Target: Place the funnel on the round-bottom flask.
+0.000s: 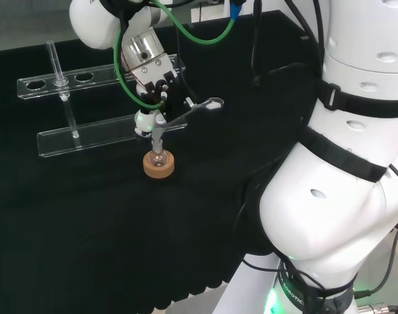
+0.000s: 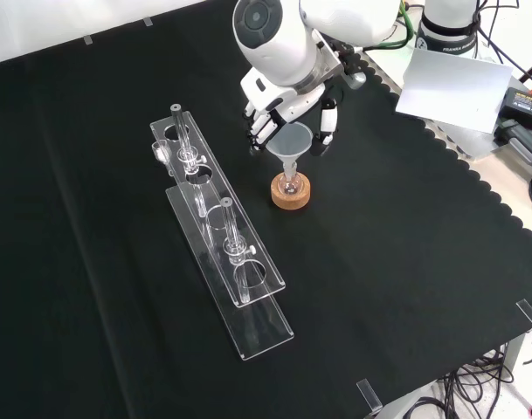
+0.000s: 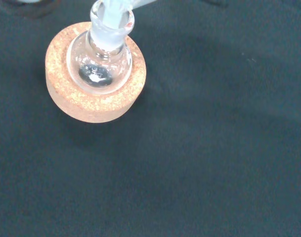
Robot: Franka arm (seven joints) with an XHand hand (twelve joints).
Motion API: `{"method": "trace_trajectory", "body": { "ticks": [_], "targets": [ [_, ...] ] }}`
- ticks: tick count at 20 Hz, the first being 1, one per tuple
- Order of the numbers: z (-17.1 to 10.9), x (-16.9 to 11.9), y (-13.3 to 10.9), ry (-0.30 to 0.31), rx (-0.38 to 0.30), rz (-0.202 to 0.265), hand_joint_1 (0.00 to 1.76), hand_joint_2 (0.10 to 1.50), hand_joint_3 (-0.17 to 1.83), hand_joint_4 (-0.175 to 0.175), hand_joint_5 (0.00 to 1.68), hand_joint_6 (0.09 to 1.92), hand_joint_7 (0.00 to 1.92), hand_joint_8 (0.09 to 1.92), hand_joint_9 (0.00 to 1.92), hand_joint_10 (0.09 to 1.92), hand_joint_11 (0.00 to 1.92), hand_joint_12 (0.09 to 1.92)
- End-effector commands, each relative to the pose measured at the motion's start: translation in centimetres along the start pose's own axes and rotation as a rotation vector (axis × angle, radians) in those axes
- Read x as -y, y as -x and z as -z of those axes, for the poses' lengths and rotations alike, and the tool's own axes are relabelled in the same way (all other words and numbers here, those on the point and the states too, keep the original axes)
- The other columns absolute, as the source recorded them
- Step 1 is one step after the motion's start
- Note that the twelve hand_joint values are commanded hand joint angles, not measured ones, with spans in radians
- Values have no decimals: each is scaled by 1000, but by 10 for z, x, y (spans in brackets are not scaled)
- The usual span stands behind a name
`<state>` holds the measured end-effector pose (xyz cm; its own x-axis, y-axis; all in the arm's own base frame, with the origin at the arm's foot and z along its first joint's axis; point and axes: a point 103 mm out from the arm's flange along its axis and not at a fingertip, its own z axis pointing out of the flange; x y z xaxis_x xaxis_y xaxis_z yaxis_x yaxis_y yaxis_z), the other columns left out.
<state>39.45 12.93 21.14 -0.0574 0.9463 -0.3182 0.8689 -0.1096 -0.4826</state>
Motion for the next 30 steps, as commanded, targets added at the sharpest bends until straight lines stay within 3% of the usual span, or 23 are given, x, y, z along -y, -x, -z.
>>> {"method": "trace_trajectory", "body": {
  "ticks": [1, 30],
  "targets": [
    [-1, -2, -3, -13, 4, -3, 766, 831, 543, -61, 440, 573, 378, 749, 710, 565, 530, 1273],
    [-9, 4, 0, -33, -6, 20, 727, 759, 546, -72, 403, 390, 337, 774, 650, 639, 496, 1300]
  ]
}}
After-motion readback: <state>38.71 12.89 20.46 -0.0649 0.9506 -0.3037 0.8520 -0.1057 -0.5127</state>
